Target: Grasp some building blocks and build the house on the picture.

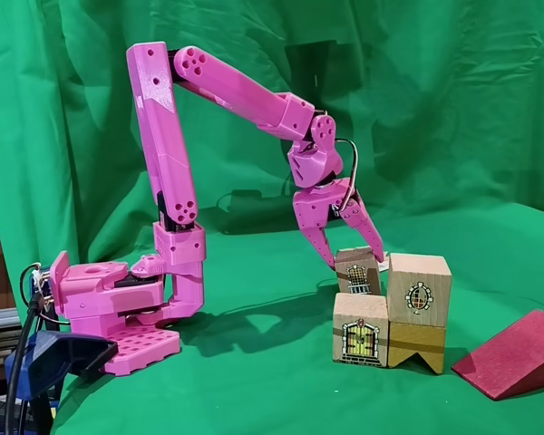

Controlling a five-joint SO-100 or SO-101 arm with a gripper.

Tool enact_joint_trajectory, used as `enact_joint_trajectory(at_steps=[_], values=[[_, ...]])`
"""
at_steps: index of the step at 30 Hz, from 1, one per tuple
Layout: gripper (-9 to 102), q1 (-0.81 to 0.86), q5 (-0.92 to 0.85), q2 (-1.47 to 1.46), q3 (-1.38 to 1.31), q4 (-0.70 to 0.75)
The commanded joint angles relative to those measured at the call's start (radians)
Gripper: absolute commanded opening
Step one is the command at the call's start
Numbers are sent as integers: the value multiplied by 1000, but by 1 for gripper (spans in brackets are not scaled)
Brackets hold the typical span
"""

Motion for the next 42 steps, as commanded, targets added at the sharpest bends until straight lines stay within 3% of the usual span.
enact_joint_trajectory(at_steps=[1,19,28,42], values=[[10,8,3,51,0,-5],[10,8,-15,169,3,8],[10,9,-15,258,-15,252],[11,12,-17,400,-17,431]])
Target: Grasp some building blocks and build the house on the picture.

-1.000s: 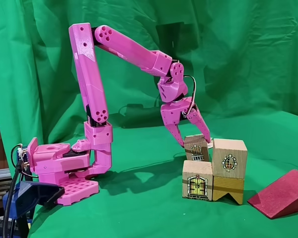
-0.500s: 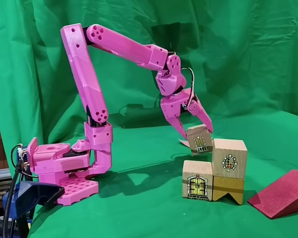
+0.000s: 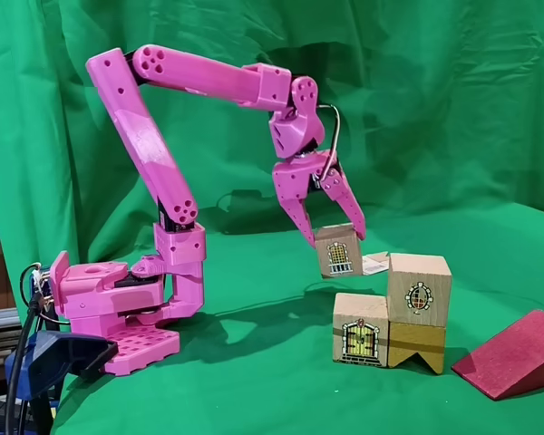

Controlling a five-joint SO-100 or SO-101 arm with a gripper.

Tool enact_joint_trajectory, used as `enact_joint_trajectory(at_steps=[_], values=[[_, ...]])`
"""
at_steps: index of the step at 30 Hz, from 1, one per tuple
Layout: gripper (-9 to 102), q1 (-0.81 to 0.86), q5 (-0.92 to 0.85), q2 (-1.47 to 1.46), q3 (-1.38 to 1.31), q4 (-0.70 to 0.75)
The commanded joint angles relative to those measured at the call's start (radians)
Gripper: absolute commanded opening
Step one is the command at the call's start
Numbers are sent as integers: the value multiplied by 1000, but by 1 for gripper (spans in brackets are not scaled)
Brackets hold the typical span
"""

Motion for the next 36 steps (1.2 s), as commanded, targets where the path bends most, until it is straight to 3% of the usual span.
enact_joint_trajectory(at_steps=[1,17,27,36], values=[[11,6,-6,52,-26,40],[11,170,-110,138,-17,44],[10,183,-156,215,-15,143],[11,236,-169,293,44,147]])
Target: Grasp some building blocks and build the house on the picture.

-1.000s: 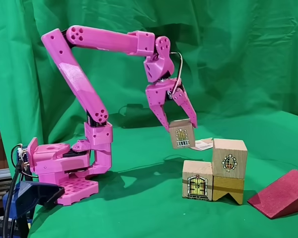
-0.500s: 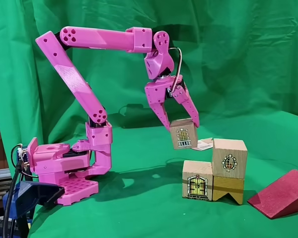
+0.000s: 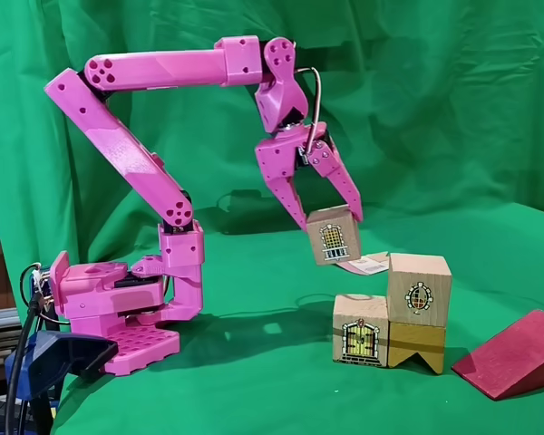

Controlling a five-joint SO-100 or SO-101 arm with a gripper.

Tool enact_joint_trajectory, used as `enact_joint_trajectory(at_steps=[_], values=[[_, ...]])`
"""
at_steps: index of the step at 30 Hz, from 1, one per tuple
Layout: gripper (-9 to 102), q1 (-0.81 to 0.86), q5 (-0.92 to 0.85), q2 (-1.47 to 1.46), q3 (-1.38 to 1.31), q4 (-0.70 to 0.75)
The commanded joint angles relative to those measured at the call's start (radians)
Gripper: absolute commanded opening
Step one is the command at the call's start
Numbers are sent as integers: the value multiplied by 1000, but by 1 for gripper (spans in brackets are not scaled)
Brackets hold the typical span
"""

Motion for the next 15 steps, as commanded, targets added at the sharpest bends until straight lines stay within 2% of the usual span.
enact_joint_trajectory(at_steps=[1,15], values=[[11,29,-15,52,17,3],[10,179,-206,176,178,-6]])
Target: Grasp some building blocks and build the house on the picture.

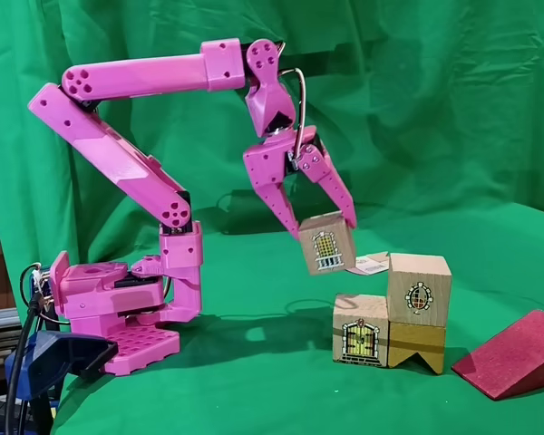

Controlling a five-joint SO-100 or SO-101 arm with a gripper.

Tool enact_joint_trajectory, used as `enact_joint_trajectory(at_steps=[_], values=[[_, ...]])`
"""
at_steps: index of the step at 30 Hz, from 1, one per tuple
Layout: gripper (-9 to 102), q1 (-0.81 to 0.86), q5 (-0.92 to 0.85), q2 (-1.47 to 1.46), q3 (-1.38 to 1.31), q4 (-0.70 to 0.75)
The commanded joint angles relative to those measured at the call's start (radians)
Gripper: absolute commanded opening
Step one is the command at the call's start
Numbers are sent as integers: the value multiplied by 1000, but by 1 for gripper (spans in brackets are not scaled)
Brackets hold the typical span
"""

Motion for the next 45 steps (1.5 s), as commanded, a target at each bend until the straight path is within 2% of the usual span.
enact_joint_trajectory(at_steps=[1,12,36,45], values=[[10,35,-35,40,6,-6],[10,92,-110,49,6,-11],[11,133,-114,31,-12,-17],[11,161,-114,29,3,-103]])
